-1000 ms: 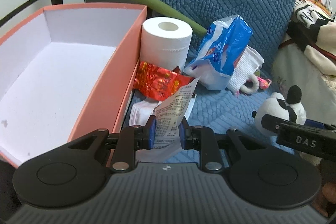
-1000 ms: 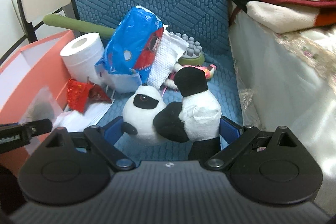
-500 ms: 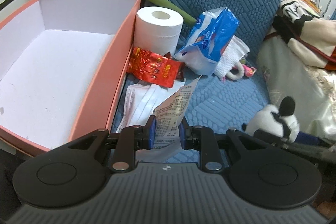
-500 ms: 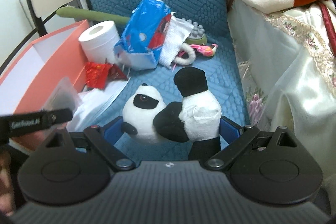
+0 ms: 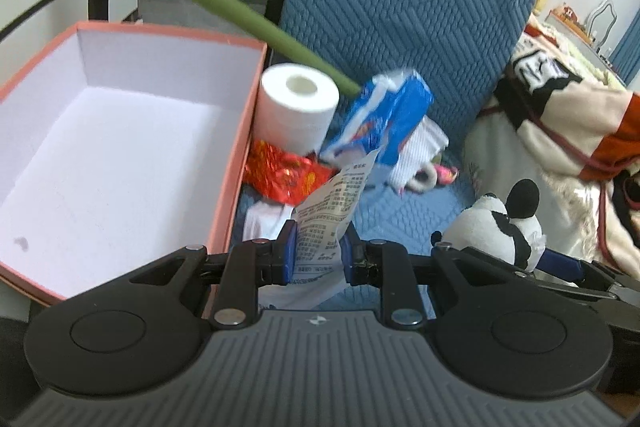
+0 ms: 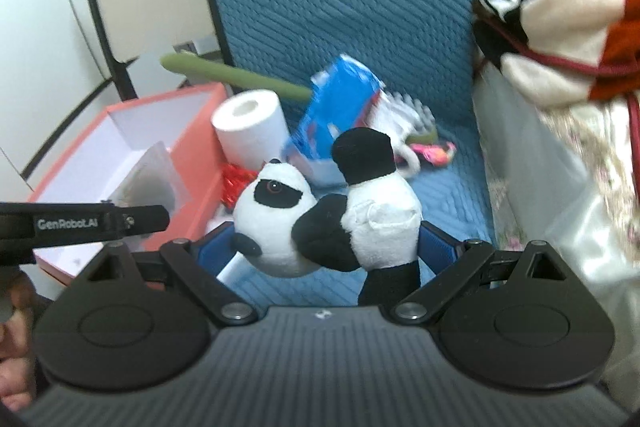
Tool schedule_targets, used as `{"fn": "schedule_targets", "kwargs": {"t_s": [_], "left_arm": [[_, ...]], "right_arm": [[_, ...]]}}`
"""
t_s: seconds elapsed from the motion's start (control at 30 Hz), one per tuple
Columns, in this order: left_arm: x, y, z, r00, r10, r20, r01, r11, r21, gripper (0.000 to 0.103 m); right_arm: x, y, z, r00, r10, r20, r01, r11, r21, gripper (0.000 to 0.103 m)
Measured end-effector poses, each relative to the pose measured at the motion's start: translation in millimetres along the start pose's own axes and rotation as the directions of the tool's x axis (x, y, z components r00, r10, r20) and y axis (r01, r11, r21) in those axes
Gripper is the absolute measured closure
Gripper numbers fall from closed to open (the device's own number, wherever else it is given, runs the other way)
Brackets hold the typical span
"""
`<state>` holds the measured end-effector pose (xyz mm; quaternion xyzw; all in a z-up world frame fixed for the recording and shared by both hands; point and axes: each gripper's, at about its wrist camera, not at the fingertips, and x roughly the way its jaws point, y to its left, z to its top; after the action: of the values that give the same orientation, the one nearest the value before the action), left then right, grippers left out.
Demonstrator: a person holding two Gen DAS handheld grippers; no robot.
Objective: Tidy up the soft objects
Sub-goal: 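Carry the receipt and the panda plush over the pink box with both tools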
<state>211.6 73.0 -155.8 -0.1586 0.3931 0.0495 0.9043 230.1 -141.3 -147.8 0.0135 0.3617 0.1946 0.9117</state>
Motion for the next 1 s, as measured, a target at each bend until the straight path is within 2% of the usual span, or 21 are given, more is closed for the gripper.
{"fn": "schedule_targets", "kwargs": {"t_s": [0.5,0.8,1.0], "left_arm": [[-48.5,32.1,61.6,0.995,0.000,0.096,0.001,1.000,-0.013,0.077],[-67.7,78.9,85.8,0.992,0.037,0.120,-0.032,0.999,-0.043,0.077],[-72.1,116.2,91.1,0.991,0.069,0.117,-0.061,0.996,-0.072,0.077]], "right_arm": [[-21.1,53.9,63.0,0.991,0.078,0.105,-0.071,0.995,-0.069,0.006],[-18.0,104.0,86.8,0.982,0.139,0.131,-0.125,0.986,-0.112,0.006],[-3.0,144.9,92.5,0.977,0.185,0.106,-0.166,0.973,-0.162,0.006]]}}
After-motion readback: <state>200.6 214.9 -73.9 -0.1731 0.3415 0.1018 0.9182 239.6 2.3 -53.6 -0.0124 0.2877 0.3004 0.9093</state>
